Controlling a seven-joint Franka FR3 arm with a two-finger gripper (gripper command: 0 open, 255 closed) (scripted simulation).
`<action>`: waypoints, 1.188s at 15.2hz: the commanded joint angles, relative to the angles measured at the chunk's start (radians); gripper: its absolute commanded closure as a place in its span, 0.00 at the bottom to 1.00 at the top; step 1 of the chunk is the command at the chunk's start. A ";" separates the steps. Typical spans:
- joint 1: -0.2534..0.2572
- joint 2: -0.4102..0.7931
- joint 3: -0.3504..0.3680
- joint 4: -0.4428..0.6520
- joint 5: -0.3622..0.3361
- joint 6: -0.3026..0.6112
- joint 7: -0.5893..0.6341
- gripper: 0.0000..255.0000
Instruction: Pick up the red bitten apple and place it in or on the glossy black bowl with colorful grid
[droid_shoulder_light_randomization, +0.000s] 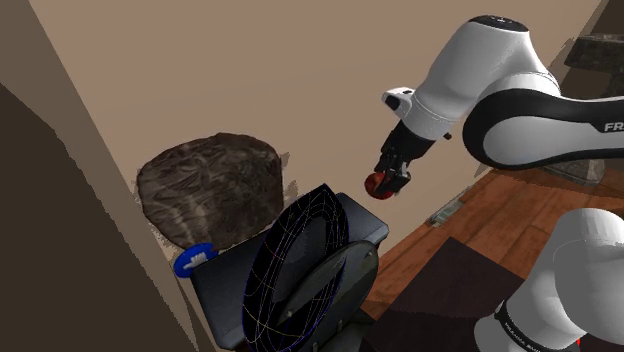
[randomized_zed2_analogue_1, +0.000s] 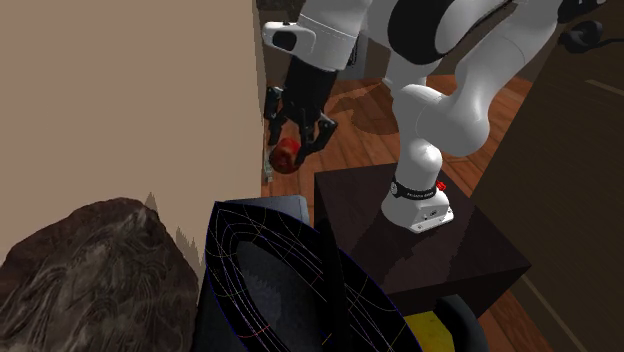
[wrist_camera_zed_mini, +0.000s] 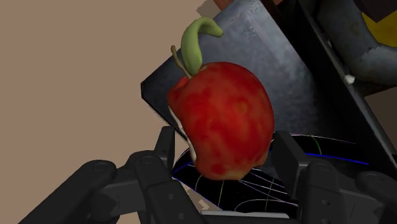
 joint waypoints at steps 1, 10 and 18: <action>-0.002 0.002 -0.004 0.029 -0.001 -0.027 -0.004 1.00; -0.003 0.001 -0.009 0.140 -0.003 -0.139 -0.011 1.00; 0.033 0.146 0.180 0.275 0.041 -0.133 0.184 1.00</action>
